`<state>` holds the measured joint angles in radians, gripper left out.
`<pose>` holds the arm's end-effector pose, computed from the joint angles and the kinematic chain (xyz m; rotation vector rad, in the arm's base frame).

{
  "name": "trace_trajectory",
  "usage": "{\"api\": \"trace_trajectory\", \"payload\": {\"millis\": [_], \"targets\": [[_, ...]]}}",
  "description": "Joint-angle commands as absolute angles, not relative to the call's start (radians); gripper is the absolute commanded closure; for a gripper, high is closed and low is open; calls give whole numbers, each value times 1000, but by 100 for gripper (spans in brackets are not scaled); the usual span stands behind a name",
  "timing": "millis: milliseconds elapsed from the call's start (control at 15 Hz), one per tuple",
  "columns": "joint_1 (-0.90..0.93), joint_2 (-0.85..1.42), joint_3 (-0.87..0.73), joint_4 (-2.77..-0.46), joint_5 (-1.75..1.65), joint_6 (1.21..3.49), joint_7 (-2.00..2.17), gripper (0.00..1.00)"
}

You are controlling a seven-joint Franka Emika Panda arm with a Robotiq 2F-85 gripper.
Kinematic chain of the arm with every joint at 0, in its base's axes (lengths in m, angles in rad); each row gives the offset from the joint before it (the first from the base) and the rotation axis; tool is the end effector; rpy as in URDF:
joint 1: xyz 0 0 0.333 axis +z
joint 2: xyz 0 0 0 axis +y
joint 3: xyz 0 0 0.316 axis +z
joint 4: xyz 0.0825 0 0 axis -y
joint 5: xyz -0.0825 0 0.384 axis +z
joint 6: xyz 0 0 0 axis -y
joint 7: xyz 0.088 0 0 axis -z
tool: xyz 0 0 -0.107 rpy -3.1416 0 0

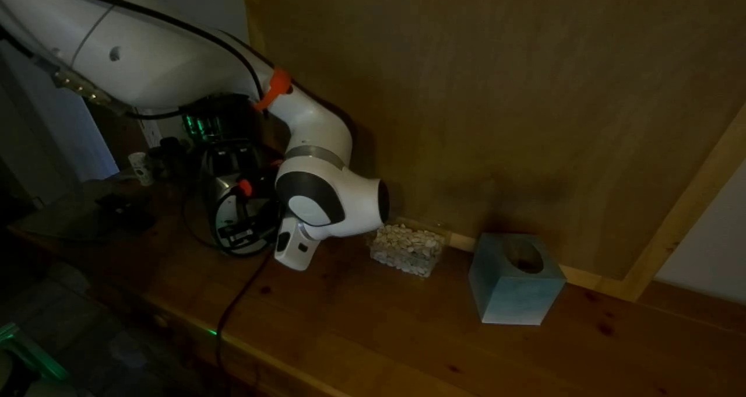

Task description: Press a button on the left side of the toaster

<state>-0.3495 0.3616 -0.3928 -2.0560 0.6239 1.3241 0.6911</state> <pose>0.3954 -0.2619 0.2573 -1.5290 1.7304 1.2942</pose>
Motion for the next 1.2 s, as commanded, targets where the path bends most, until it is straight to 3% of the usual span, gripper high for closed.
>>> {"api": "trace_trajectory", "payload": {"millis": [0, 1133], "targets": [[-350, 369, -393, -2040, 640, 1321, 700, 100], [-346, 377, -389, -2034, 659, 1377, 726, 100]]}}
